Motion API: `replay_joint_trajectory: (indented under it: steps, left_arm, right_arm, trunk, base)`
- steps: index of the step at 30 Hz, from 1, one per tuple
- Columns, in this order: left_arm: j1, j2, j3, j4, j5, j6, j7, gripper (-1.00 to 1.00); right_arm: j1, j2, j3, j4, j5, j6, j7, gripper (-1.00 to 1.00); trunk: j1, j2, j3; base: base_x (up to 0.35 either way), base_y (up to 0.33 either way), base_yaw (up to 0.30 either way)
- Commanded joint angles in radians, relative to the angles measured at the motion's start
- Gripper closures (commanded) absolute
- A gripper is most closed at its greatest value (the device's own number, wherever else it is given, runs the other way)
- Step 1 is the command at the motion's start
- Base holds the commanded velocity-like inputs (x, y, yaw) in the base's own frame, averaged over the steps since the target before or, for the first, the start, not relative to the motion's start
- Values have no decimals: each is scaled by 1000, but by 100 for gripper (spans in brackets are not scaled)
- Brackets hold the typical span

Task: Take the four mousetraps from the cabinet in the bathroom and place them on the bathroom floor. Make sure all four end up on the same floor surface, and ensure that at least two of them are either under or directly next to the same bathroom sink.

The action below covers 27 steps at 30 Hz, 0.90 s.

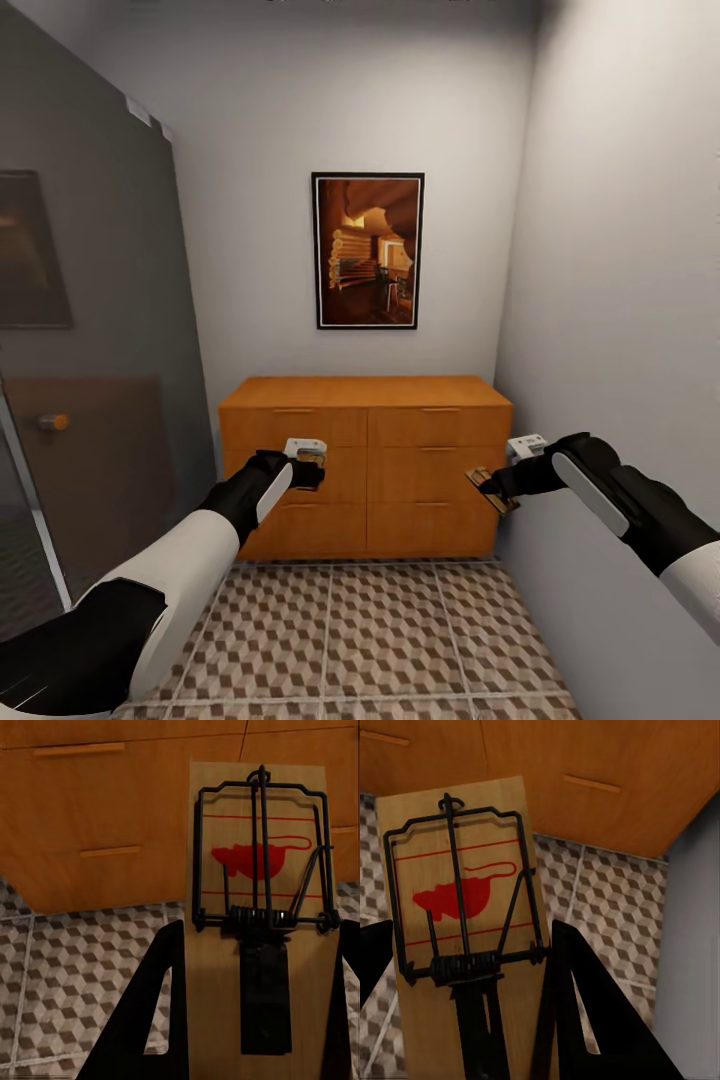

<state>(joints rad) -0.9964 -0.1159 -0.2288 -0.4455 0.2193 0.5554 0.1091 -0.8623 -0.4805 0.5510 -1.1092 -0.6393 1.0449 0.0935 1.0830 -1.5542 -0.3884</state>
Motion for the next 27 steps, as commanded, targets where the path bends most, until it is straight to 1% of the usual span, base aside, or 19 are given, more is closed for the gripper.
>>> replay_joint_trajectory:
  steps: [1, 4, 8, 16, 18, 21, 24, 27]
  left_arm:
    - [-1, 1, -8, -2, 10, 4, 11, 100]
    - [-1, 1, -7, -2, 10, 4, 11, 100]
    - [-1, 1, -7, -1, 10, 4, 11, 100]
    - [-1, 2, -6, 2, 13, 6, 11, 100]
    - [-1, 4, -6, 3, 13, 6, 11, 100]
    - [-1, 6, -6, 10, 14, 5, 11, 100]
    - [-1, 10, -6, 18, 14, 4, 11, 100]
    - [-1, 14, -6, 22, 14, 4, 11, 100]
  right_arm:
    - [-1, 0, 2, 0, 9, 2, 8, 100]
    - [-1, 0, 2, 0, 11, 2, 8, 100]
    - [-1, 0, 3, -1, 25, 2, 11, 100]
    - [-1, 1, 4, -1, 25, 2, 14, 100]
    - [-1, 6, 4, -1, 25, 2, 13, 100]
    - [-1, 29, 3, 0, 26, 2, 12, 100]
    - [-1, 44, 3, 1, 27, 2, 12, 100]
    - [-1, 52, 3, 1, 27, 2, 11, 100]
  trunk:
    - [0, -1, -1]
    - [0, -1, -1]
    - [0, -1, -1]
    - [0, -1, -1]
    - [0, -1, -1]
    - [0, -1, -1]
    - [0, -1, -1]
    - [0, -1, -1]
  base:
    - [-299, 0, 0]
    - [-321, 0, 0]
    - [-338, 0, 0]
    - [-345, 0, 0]
    - [-345, 0, 46]
    - [-345, 0, 177]
    - [-345, 0, 237]
    - [-345, 0, 260]
